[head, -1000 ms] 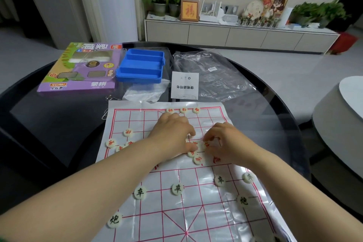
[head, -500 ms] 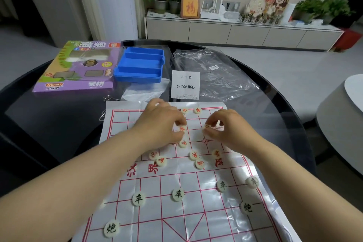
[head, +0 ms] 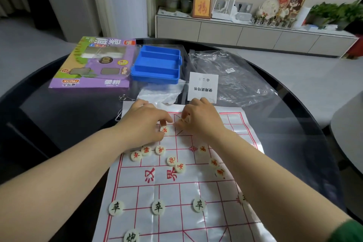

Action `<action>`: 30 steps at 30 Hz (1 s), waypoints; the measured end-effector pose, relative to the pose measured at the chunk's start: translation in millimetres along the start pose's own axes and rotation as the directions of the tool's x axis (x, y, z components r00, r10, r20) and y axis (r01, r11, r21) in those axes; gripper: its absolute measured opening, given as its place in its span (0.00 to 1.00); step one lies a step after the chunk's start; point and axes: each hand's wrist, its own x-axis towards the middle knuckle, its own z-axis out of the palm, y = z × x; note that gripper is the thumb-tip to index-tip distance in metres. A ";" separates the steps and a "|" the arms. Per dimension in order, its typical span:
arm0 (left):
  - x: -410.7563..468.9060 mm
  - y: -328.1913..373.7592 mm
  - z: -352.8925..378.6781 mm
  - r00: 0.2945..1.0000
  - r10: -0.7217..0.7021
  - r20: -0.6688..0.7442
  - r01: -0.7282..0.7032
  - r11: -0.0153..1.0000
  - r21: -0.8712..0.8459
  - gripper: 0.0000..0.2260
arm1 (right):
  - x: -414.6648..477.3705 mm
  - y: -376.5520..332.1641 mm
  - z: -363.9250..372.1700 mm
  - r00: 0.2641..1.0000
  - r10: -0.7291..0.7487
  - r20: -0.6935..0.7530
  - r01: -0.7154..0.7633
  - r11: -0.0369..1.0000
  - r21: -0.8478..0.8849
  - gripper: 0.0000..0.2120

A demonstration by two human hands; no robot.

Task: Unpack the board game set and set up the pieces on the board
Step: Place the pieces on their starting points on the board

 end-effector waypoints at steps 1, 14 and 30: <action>-0.4 -1.9 1.0 1.000 0.002 0.000 -0.002 1.000 -0.003 0.17 | -1.6 1.4 -1.1 1.000 -0.013 0.007 0.013 1.000 -0.010 0.19; 0.2 -4.3 6.6 0.999 0.032 -0.007 -0.032 0.999 0.019 0.17 | 4.9 -0.7 -1.4 0.995 -0.100 0.019 0.100 0.994 -0.040 0.13; -3.3 5.6 4.8 0.999 -0.032 0.042 0.036 0.994 -0.105 0.19 | -13.1 21.7 -13.5 0.992 0.002 -0.125 0.015 0.991 0.131 0.14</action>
